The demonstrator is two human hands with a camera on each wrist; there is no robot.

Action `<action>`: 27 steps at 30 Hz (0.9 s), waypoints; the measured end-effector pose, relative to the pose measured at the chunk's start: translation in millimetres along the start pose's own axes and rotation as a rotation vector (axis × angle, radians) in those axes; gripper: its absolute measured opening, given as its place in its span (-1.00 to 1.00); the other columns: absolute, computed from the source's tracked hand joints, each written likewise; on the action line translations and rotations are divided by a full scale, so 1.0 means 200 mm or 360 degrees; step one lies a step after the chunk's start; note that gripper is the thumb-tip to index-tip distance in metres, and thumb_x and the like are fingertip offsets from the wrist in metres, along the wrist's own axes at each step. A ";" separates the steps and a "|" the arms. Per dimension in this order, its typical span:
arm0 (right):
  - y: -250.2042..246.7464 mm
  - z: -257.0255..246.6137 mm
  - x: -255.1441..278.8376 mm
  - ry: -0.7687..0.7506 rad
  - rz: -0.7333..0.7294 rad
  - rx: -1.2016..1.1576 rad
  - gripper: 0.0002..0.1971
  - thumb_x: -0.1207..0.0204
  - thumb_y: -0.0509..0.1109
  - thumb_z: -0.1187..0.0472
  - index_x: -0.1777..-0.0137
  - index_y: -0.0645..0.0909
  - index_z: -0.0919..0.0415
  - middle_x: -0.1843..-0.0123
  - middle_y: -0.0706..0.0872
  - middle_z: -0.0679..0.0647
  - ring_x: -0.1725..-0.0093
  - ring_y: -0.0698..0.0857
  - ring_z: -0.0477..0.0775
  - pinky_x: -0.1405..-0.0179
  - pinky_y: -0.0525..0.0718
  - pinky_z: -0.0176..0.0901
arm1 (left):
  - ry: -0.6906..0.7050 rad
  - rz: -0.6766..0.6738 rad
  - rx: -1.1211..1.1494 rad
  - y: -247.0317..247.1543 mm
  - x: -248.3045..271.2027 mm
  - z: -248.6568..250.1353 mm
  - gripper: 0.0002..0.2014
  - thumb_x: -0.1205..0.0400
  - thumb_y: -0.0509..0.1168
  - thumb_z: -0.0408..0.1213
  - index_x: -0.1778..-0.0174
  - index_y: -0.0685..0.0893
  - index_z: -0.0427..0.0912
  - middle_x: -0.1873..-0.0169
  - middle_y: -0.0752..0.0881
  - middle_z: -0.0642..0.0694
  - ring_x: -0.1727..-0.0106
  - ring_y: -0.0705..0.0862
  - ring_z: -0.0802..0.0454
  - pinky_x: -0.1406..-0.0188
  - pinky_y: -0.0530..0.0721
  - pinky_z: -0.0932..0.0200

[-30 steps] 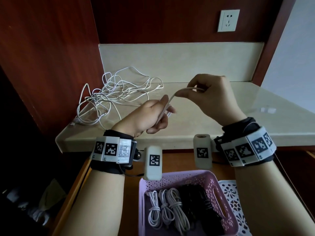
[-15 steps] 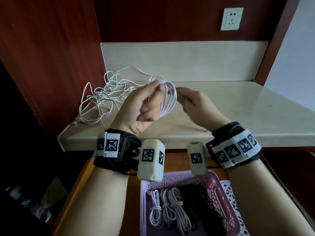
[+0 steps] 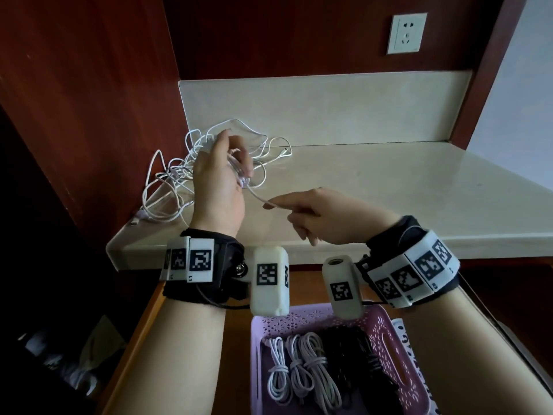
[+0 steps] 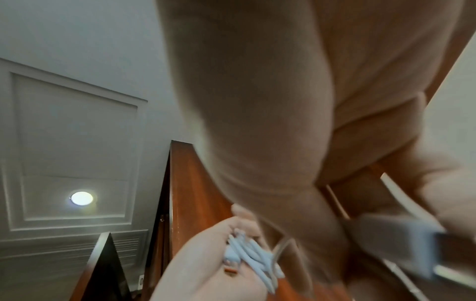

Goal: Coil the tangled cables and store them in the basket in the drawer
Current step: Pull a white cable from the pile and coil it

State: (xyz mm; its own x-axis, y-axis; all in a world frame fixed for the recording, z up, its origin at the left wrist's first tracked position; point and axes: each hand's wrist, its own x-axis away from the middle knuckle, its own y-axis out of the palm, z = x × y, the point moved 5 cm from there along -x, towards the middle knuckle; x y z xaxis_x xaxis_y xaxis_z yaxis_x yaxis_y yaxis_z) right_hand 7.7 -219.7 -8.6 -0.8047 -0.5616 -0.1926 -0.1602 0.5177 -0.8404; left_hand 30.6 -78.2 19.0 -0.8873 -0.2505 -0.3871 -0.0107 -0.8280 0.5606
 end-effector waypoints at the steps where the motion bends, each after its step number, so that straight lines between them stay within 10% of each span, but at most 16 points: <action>1: 0.00 -0.01 0.01 0.0000 -0.0010 -0.0016 -0.59 -0.64 0.17 0.39 -0.39 0.55 0.00 0.43 0.63 -0.05 0.49 0.62 0.00 0.35 0.49 -0.53 | 0.0049 0.0007 -0.0173 0.00 0.01 0.00 -0.72 -0.75 0.06 -0.39 0.28 0.51 -0.20 0.58 0.61 0.04 0.63 0.45 0.11 0.59 0.40 0.29; 6: -0.12 0.02 0.05 0.0118 0.0095 0.0159 -0.67 -0.53 0.42 0.05 -0.27 0.67 0.07 0.05 0.78 -0.04 0.12 0.67 -0.09 0.10 0.55 -0.44 | -0.0206 -0.0484 -0.0744 0.04 0.05 -0.04 -0.76 -0.77 0.06 -0.33 0.18 0.53 -0.25 0.71 0.37 0.04 0.78 0.20 0.15 0.75 0.16 0.43; 11: -0.28 0.05 0.11 0.0004 0.0553 0.0059 -0.33 -0.40 0.55 0.13 -0.50 0.39 -0.06 0.14 0.46 -0.18 0.36 0.42 -0.18 0.26 0.43 -0.48 | -0.0798 -0.1180 -0.1116 0.08 0.20 -0.08 -0.72 -0.76 0.07 -0.27 0.23 0.48 -0.31 0.73 0.23 0.00 0.80 0.06 0.24 0.82 0.02 0.55; 18: -0.15 -0.01 0.09 -0.0003 0.0026 -0.0273 -0.45 -0.35 0.57 0.36 -0.33 0.62 -0.03 0.37 0.54 -0.07 0.43 0.44 -0.17 0.38 0.45 -0.33 | -0.1050 -0.1588 -0.1260 0.10 0.27 -0.08 -0.67 -0.72 0.05 -0.22 0.36 0.40 -0.26 0.74 0.26 -0.02 0.81 0.07 0.23 0.80 0.02 0.53; 27: -0.16 -0.02 0.10 0.0050 0.0074 -0.0370 -0.76 -0.25 0.65 0.22 0.07 0.77 0.06 0.31 0.74 0.06 0.52 0.56 0.06 0.51 0.52 -0.10 | -0.0980 -0.1727 -0.1189 0.07 0.26 -0.08 -0.58 -0.65 0.11 -0.04 0.55 0.46 -0.05 0.77 0.27 0.00 0.81 0.07 0.20 0.80 0.06 0.53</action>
State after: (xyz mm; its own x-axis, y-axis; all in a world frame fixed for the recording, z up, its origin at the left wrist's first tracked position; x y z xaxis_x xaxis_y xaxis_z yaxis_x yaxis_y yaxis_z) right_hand -6.1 -244.9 17.2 -0.8312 -0.5149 -0.2095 -0.2467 0.6795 -0.6910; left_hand -7.7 -111.5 -4.8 -0.6543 0.7477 0.1130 -0.7246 -0.5771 -0.3767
